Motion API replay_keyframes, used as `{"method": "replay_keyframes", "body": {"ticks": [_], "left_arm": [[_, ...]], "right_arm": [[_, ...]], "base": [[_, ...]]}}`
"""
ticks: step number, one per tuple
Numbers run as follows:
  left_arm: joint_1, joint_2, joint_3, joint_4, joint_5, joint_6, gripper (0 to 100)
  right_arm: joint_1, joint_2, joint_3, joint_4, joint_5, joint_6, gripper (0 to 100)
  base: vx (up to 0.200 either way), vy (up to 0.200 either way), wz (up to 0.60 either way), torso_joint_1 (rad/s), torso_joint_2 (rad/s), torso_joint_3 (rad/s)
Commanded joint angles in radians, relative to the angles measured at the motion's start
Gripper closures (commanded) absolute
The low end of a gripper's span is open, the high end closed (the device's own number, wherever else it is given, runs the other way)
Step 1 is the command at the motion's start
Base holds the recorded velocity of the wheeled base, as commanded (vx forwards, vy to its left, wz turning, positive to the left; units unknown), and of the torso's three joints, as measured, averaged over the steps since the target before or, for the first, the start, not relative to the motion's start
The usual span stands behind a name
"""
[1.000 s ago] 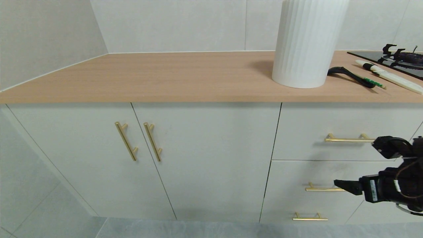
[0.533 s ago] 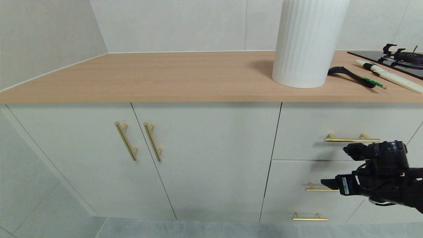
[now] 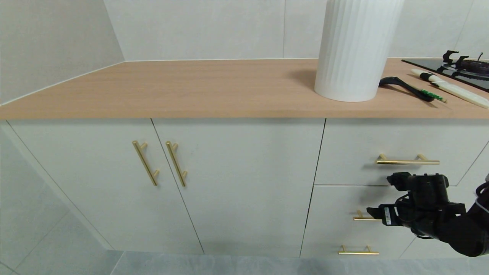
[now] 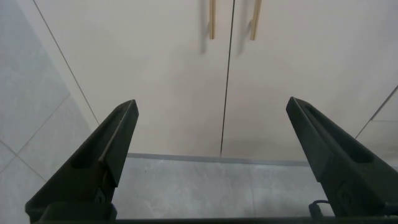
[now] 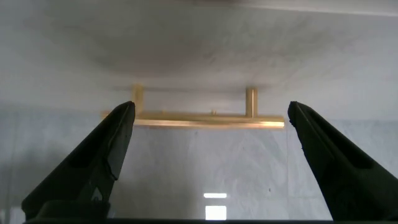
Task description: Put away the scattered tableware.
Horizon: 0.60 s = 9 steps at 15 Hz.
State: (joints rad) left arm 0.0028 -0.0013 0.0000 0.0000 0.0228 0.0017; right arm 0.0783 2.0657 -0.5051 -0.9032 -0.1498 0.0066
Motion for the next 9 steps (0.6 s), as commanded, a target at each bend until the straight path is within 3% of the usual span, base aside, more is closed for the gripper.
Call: {"method": "replay_keyframes", "body": {"ticks": [1, 9], "left_arm": [[0.000, 0.001, 0.000, 0.000, 0.000, 0.000, 0], [0.002, 0.001, 0.000, 0.000, 0.000, 0.000, 0]], "right_arm": [[-0.006, 0.076, 0.007, -0.028, -0.004, 0.001, 0], [-0.026, 0.175, 0.020, -0.161, -0.004, -0.004, 0]], "base": [[0.000, 0.000, 0.00, 0.000, 0.00, 0.000], [0.000, 0.000, 0.00, 0.000, 0.00, 0.000]]}}
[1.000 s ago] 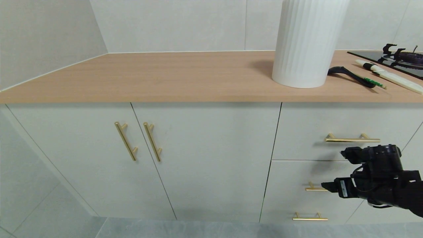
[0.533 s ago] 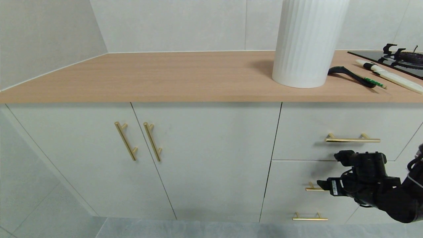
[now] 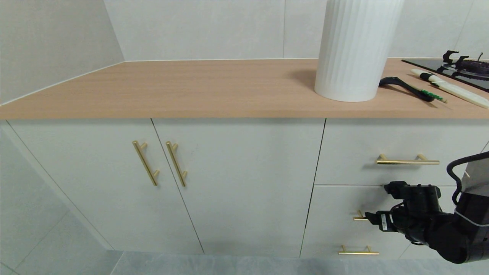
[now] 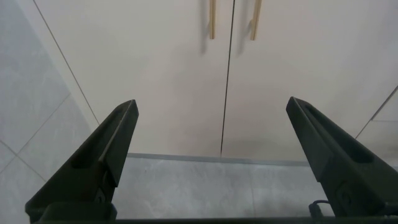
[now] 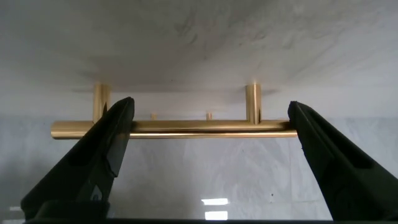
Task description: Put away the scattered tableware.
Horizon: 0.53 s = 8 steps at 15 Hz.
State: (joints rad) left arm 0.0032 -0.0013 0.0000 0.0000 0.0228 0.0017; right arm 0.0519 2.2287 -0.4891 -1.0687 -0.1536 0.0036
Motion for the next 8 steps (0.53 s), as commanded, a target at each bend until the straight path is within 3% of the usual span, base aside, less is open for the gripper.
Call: {"method": "replay_keyframes", "body": {"ticks": [1, 8], "left_arm": [[0.000, 0.001, 0.000, 0.000, 0.000, 0.000, 0], [0.001, 0.001, 0.000, 0.000, 0.000, 0.000, 0]], "right_arm": [[0.000, 0.012, 0.006, 0.006, 0.000, -0.002, 0], [0.000, -0.023, 0.058, 0.021, 0.006, -0.040, 0]], "base": [[0.000, 0.000, 0.00, 0.000, 0.00, 0.000], [0.000, 0.000, 0.00, 0.000, 0.00, 0.000]]}}
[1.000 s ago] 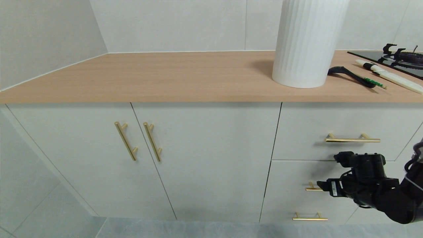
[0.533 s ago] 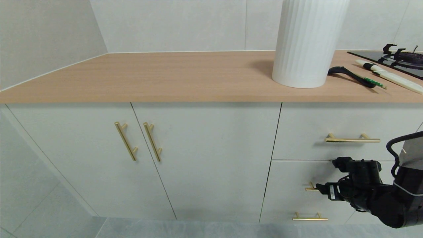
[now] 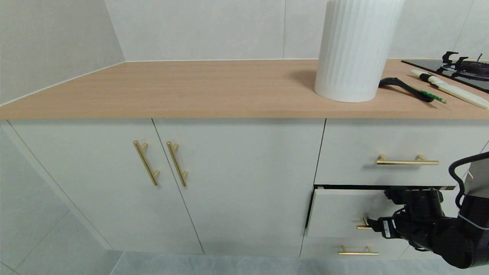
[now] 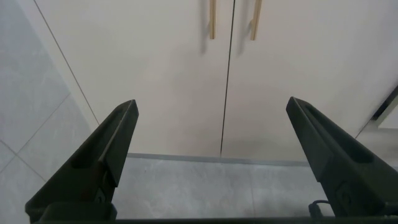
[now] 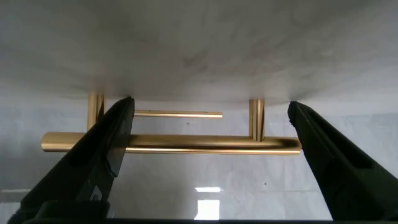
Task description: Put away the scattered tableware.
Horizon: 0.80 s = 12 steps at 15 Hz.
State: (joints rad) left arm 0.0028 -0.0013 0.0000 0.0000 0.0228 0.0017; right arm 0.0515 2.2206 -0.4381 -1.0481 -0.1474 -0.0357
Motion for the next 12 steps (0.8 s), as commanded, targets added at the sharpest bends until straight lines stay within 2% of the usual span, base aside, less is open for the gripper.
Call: {"method": "replay_keyframes", "body": {"ticks": [1, 2, 3, 5, 7, 9, 11, 12], "left_arm": [[0.002, 0.001, 0.000, 0.000, 0.000, 0.000, 0], [0.002, 0.001, 0.000, 0.000, 0.000, 0.000, 0], [0.002, 0.001, 0.000, 0.000, 0.000, 0.000, 0], [0.002, 0.001, 0.000, 0.000, 0.000, 0.000, 0], [0.000, 0.001, 0.000, 0.000, 0.000, 0.000, 0], [0.000, 0.001, 0.000, 0.000, 0.000, 0.000, 0], [0.000, 0.001, 0.000, 0.000, 0.000, 0.000, 0], [0.002, 0.001, 0.000, 0.000, 0.000, 0.000, 0]], "right_arm": [[0.001, -0.110, 0.021, 0.069, 0.003, -0.004, 0], [0.002, -0.200, 0.025, 0.163, 0.009, -0.006, 0], [0.008, -0.348, 0.015, 0.336, 0.035, -0.006, 0], [0.045, -0.647, -0.080, 0.761, 0.092, -0.006, 0], [0.096, -0.898, -0.232, 1.166, 0.134, -0.003, 0], [0.136, -0.995, -0.266, 1.217, 0.131, 0.002, 0], [0.145, -0.989, -0.263, 1.195, 0.128, 0.005, 0], [0.145, -0.931, -0.249, 1.137, 0.128, 0.028, 0]], "base": [[0.000, 0.000, 0.00, 0.000, 0.00, 0.000], [0.000, 0.000, 0.00, 0.000, 0.00, 0.000], [0.000, 0.000, 0.00, 0.000, 0.00, 0.000], [0.000, 0.000, 0.00, 0.000, 0.00, 0.000], [0.000, 0.000, 0.00, 0.000, 0.00, 0.000], [0.000, 0.000, 0.00, 0.000, 0.00, 0.000], [0.000, 0.000, 0.00, 0.000, 0.00, 0.000], [0.000, 0.000, 0.00, 0.000, 0.00, 0.000]]}}
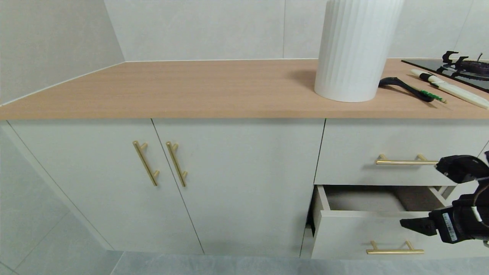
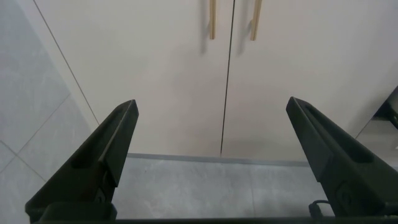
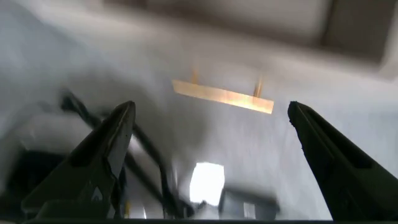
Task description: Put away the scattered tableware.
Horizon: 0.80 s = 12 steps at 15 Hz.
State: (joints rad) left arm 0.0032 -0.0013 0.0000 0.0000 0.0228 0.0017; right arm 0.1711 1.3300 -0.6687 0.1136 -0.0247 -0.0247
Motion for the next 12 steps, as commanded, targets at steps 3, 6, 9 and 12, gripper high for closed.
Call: {"method": "replay_keyframes", "body": {"ticks": [3, 6, 9, 12], "left_arm": [[0.001, 0.001, 0.000, 0.000, 0.000, 0.000, 0], [0.000, 0.001, 0.000, 0.000, 0.000, 0.000, 0], [0.000, 0.001, 0.000, 0.000, 0.000, 0.000, 0], [0.000, 0.001, 0.000, 0.000, 0.000, 0.000, 0]], "right_arm": [[0.025, 0.124, 0.066, -0.233, -0.034, 0.049, 0], [0.028, 0.255, 0.141, -0.454, -0.139, 0.049, 0], [0.027, 0.330, 0.163, -0.545, -0.143, 0.049, 0], [0.025, 0.377, 0.172, -0.601, -0.144, 0.054, 0]], "base": [[0.000, 0.000, 0.00, 0.000, 0.00, 0.000], [0.000, 0.000, 0.00, 0.000, 0.00, 0.000], [0.000, 0.000, 0.00, 0.000, 0.00, 0.000], [0.000, 0.000, 0.00, 0.000, 0.00, 0.000]]}}
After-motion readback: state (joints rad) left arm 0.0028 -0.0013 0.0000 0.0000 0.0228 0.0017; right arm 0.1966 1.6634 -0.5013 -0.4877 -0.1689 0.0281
